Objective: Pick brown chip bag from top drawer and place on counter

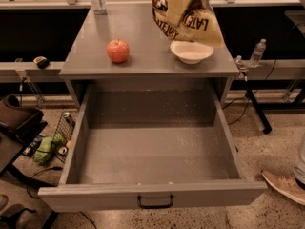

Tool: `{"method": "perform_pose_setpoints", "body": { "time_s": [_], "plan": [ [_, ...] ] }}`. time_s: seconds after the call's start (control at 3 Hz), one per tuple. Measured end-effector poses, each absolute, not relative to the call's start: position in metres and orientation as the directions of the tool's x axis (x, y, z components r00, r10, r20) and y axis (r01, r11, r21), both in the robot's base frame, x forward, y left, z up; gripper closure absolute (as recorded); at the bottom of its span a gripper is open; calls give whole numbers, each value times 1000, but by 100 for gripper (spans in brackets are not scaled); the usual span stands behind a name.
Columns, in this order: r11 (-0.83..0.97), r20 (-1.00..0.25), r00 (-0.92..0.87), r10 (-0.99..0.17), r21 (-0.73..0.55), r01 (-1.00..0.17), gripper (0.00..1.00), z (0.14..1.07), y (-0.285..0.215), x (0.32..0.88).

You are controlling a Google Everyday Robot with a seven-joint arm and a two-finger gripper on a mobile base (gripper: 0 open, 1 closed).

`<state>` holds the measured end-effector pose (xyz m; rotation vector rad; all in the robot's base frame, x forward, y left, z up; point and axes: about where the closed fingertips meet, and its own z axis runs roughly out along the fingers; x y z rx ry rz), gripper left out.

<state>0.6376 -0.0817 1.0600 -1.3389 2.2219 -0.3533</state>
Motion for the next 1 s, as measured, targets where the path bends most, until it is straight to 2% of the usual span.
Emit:
{"method": "perform_pose_setpoints", "body": {
  "time_s": [0.33, 0.67, 1.0],
  "plan": [
    [487, -321, -371, -872, -475, -733, 100, 1059, -78, 649],
    [464, -372, -297, -879, -527, -712, 100, 1063, -63, 701],
    [514, -501, -225, -836, -568, -643, 100, 1076, -40, 771]
  ]
}}
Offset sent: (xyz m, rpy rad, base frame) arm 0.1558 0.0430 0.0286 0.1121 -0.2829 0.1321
